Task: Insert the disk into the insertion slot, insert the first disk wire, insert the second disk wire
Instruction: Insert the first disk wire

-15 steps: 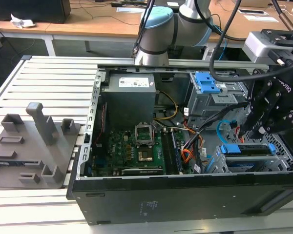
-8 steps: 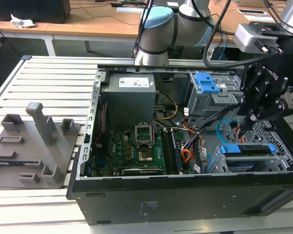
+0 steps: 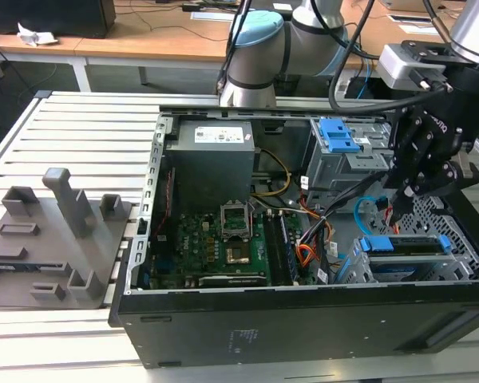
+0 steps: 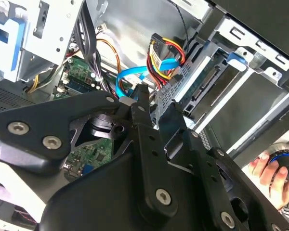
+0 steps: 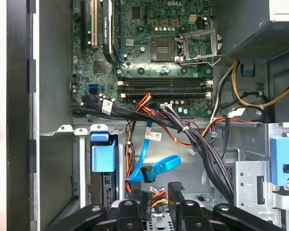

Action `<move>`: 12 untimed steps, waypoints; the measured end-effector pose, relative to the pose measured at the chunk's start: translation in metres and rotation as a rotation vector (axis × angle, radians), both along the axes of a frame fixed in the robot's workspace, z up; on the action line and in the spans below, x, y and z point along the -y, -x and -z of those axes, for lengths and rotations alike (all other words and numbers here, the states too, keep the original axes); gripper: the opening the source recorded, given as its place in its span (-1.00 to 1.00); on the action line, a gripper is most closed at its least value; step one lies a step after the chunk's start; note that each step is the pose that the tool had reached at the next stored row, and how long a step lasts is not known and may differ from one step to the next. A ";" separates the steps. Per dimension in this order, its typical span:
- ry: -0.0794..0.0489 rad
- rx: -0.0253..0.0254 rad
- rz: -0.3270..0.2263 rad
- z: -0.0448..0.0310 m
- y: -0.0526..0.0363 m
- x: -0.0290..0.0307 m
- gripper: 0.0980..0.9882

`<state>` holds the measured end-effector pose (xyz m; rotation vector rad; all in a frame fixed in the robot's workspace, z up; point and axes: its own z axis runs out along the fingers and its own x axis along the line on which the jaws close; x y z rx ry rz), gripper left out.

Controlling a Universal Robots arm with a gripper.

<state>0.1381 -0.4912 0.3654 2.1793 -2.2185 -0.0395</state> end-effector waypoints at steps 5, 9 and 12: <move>0.003 0.0000 0.029 0.0044 -0.0054 -0.0013 -0.41; 0.013 0.0001 0.057 0.0081 -0.0075 -0.0013 -0.41; 0.023 0.0004 0.058 0.0108 -0.0076 -0.0013 -0.41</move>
